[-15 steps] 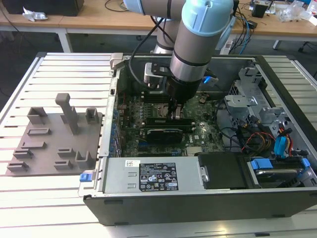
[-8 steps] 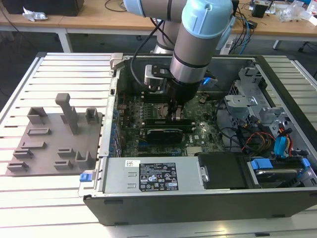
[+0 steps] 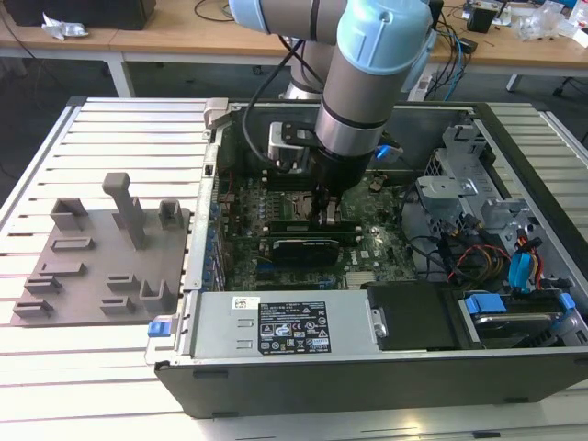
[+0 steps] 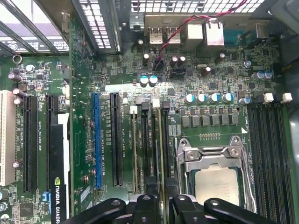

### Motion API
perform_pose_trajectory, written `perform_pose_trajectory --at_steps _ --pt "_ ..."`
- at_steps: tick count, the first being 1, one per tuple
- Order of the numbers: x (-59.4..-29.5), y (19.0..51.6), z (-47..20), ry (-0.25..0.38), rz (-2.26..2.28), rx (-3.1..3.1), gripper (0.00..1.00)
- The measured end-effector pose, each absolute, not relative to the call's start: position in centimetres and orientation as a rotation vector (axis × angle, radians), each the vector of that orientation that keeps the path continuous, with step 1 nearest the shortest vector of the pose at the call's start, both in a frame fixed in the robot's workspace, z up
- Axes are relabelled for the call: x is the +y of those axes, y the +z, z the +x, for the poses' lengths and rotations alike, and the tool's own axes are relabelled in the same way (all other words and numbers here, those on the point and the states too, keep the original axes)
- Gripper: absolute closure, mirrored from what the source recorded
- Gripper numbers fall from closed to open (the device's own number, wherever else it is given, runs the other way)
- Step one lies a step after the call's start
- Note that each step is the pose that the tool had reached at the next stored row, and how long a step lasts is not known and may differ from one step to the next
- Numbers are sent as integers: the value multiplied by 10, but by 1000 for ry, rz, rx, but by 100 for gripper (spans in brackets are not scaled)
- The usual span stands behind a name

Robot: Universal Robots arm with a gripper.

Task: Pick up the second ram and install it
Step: 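Insert the second ram into the second slot, then press down the second ram until it locks into place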

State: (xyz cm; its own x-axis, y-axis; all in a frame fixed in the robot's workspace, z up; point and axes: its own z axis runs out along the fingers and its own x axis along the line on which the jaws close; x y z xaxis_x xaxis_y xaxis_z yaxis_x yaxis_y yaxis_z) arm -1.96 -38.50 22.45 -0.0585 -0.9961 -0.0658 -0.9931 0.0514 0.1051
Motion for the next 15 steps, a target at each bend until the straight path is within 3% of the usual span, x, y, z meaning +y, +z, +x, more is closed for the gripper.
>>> perform_pose_trajectory --at_steps 3,5,13,15 --pt "-382 251 -20 -182 2136 -2258 80" --pt "-378 271 -20 -168 2130 -2253 90" --pt "-378 271 -20 -167 2130 -2253 90" --pt "-378 271 -20 -121 2155 -2276 90"
